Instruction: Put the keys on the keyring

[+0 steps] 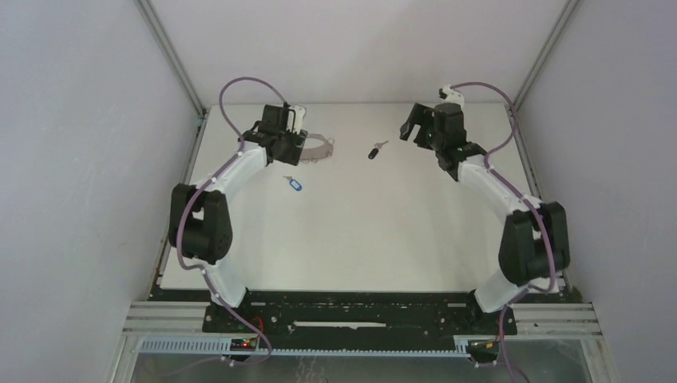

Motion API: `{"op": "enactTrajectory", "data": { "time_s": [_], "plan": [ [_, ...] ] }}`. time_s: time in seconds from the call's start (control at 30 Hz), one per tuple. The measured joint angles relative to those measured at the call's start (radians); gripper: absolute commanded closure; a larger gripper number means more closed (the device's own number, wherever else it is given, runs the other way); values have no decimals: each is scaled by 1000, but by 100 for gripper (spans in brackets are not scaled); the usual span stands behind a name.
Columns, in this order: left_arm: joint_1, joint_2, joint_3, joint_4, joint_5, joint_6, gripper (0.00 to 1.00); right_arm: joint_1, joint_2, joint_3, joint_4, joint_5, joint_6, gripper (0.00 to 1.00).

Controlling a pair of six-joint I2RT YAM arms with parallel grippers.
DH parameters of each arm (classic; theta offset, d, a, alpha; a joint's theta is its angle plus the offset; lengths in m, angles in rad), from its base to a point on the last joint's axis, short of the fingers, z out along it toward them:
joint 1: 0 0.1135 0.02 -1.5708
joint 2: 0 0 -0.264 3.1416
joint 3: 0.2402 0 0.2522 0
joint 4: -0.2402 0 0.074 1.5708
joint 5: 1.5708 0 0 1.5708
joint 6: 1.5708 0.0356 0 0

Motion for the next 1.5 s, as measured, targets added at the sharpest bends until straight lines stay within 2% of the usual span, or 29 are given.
{"op": "enactTrajectory", "data": {
  "time_s": [0.27,0.5,0.67,0.77,0.93,1.03,1.23,1.37,1.5],
  "plan": [
    [-2,134,17,-56,-83,6,52,74,385,365,-56,33,-19,34],
    [-39,199,17,-61,-227,55,55,148,736,760,-276,82,-40,36],
    [-79,248,17,-58,-313,96,58,171,867,940,-429,116,-43,33],
    [-90,266,17,-53,-336,111,58,174,907,1009,-490,121,-41,32],
    [-92,269,17,-41,-363,133,64,174,957,1110,-561,110,-28,31],
    [-94,269,17,-32,-373,147,66,169,970,1119,-574,85,-11,31],
    [-100,268,17,-39,-341,157,65,152,1007,1123,-588,-10,42,32],
    [-100,249,17,-80,-280,153,64,139,1025,1139,-593,-51,77,36],
    [-99,212,24,-106,-246,145,62,125,1030,1141,-606,-78,118,45]
  ]
}}
